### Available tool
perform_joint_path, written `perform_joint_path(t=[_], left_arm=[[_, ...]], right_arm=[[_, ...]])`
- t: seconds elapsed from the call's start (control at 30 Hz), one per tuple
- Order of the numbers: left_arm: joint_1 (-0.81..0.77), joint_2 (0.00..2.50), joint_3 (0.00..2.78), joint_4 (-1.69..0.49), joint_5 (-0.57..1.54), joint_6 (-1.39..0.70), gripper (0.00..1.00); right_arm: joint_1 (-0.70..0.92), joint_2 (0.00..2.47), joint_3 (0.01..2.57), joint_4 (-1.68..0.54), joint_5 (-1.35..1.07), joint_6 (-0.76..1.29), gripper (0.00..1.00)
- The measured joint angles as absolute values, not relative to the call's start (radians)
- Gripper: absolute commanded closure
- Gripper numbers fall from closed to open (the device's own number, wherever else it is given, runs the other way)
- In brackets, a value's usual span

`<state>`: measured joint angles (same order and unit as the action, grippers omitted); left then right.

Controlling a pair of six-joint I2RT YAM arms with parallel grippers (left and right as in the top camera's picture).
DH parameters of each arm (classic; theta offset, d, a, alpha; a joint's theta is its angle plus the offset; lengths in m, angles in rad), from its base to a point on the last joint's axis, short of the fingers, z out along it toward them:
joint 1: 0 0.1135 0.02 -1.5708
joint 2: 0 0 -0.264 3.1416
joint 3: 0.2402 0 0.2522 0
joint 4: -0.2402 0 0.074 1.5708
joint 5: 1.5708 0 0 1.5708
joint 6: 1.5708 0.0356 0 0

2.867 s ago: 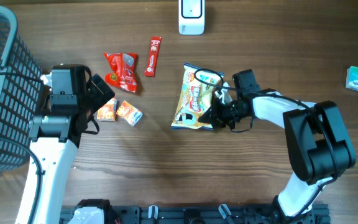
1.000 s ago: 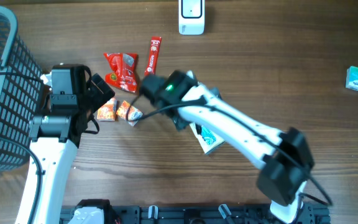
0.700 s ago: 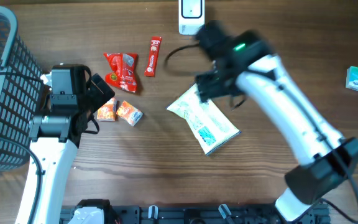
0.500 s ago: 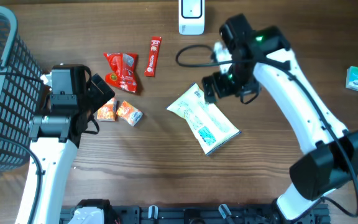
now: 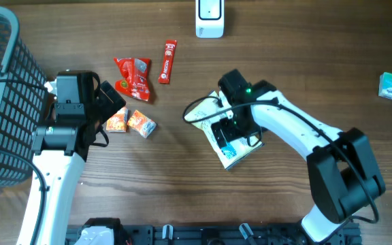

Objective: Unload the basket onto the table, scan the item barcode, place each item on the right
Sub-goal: 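Grasp the flipped snack bag again with the right gripper and lift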

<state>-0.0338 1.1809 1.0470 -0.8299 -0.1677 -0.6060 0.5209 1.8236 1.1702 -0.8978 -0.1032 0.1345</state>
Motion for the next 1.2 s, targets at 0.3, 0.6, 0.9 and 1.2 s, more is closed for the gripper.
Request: perform_joint_path(t=[0.3,0.6,0.9,1.2], left_arm=[[-0.034,1.181,1.047,-0.830,-0.167,-0.606,0.00],[-0.034,1.181,1.047,-0.838,-0.167,-0.606,0.00],[-0.034,1.181,1.047,-0.839,-0.168,-0.606,0.00],[-0.034,1.181,1.047,-0.838,-0.168,-0.606,0.00]], right_arm=[[0.521,1.822,1.107,-0.782,-0.097,0.176,0.39],[0.520,1.840,1.113,-0.712,-0.110,0.198,0.96],[0.523,1.848,1.129,-0.686,-0.076,0.242,0.96],[0.551,1.824,1.183,-0.683,0.148,0.147,0.96]])
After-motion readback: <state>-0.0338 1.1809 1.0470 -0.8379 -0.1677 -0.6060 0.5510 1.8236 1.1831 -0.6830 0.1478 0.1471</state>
